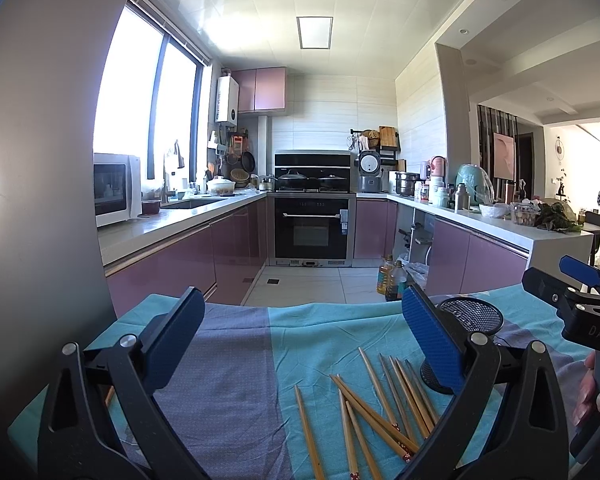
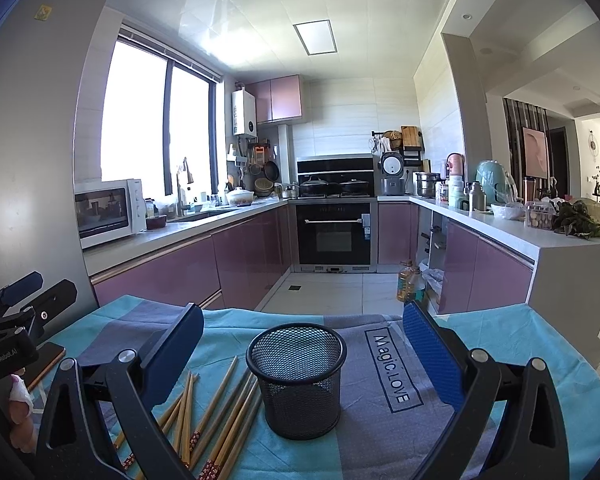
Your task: Organize utensils
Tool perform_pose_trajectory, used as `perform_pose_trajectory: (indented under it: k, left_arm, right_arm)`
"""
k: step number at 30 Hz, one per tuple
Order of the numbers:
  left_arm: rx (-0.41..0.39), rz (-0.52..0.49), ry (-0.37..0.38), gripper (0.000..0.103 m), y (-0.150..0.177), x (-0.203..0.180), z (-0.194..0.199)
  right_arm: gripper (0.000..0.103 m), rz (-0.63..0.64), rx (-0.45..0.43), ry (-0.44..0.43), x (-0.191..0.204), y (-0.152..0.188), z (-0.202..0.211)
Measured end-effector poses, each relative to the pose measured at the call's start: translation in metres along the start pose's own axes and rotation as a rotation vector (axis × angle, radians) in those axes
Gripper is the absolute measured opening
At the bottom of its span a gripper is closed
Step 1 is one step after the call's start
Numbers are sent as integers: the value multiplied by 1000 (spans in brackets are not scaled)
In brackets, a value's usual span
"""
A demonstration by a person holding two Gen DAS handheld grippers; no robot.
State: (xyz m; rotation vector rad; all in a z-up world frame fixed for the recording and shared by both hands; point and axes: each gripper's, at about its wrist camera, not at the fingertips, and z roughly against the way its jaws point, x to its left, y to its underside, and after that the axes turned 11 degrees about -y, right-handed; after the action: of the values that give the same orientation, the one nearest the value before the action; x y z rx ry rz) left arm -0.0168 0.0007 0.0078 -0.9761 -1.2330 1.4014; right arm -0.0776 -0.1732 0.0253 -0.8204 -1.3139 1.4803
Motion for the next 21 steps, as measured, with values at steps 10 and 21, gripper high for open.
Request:
perform_pose_trajectory:
  k: [10,21]
  left_arm:
    - [1,-1,-1,97,0,-1,0]
    - [4,-1,0,97,0,0,0]
  right_arm:
    - [97,-2,3,2,0,0,-2]
    - [97,-2,3,4,-1,0,-2]
